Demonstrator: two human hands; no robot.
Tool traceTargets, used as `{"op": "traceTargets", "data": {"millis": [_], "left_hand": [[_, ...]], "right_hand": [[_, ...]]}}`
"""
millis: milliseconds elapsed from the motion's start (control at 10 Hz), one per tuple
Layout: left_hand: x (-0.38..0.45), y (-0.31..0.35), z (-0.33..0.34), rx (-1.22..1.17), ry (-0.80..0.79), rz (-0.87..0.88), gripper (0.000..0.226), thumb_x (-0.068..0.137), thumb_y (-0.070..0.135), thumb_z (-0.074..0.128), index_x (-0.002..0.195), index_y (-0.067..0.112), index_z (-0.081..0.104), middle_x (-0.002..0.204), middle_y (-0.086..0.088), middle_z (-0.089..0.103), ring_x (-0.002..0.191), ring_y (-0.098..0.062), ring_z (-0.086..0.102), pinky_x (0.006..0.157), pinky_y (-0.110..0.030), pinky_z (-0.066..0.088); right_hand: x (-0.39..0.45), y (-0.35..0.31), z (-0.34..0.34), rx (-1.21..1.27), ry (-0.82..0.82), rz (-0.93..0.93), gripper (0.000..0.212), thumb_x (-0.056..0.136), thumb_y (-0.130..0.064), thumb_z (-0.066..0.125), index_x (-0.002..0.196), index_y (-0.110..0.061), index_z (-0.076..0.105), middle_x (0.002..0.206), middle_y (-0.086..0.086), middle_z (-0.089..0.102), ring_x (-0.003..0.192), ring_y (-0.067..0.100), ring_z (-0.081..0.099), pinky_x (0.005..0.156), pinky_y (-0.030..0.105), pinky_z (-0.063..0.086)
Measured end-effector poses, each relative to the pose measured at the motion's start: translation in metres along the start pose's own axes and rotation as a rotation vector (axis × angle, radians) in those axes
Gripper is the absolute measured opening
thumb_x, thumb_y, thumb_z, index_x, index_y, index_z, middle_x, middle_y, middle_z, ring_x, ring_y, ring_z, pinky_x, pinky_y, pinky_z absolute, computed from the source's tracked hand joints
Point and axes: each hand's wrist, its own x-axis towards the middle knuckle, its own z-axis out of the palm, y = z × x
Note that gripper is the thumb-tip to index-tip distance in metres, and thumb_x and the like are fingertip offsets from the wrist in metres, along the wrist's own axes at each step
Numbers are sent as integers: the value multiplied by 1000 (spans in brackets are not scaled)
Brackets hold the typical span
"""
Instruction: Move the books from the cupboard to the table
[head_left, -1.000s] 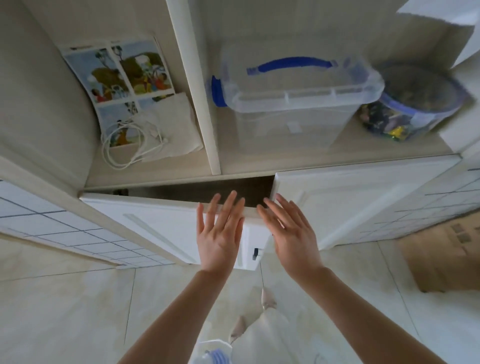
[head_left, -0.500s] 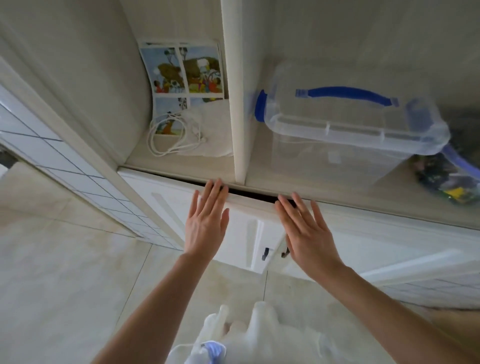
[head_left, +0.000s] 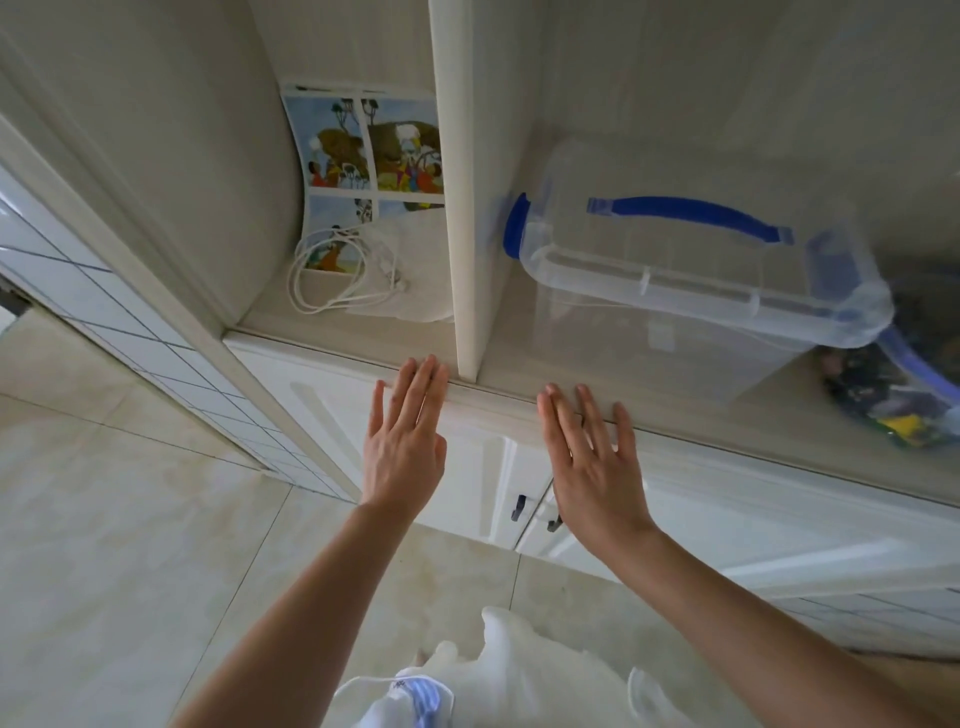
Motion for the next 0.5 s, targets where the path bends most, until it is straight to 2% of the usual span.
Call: {"op": "traceTargets", "data": {"millis": [200, 300, 400, 500], "left_hand": [[0, 5, -2, -9, -58, -32, 88, 77, -6, 55, 153, 15, 17, 161, 2, 11, 151, -17, 3, 122, -48, 7], [1, 8, -7, -47, -79, -60, 89, 77, -5, 55, 153, 18, 16, 160, 5, 7, 150, -16, 0, 122, -48, 8], [-1, 6, -13, -231, -51, -81, 78, 80, -6, 57, 150, 17, 30, 160, 2, 19, 150, -17, 7, 119, -47, 22], [-7, 8, -28, -352, -68, -64, 59, 85, -1, 60, 140, 15, 47, 154, -2, 35, 149, -17, 16, 114, -34, 26]], "right_hand": [[1, -1, -7, 58, -34, 2, 86, 78, -6, 56, 151, -4, 12, 160, 11, 15, 146, 35, 14, 115, 59, 15], [0, -1, -13, 80, -55, 4, 88, 76, -7, 60, 151, -3, 15, 160, 12, 13, 146, 37, 14, 114, 60, 17], [-9, -6, -23, 107, -48, 18, 82, 78, -8, 58, 149, 0, 17, 159, 17, 14, 145, 41, 14, 115, 58, 18], [-29, -22, -29, 108, -4, 6, 71, 83, -9, 52, 147, 2, 24, 155, 20, 24, 143, 43, 19, 114, 55, 25]]}}
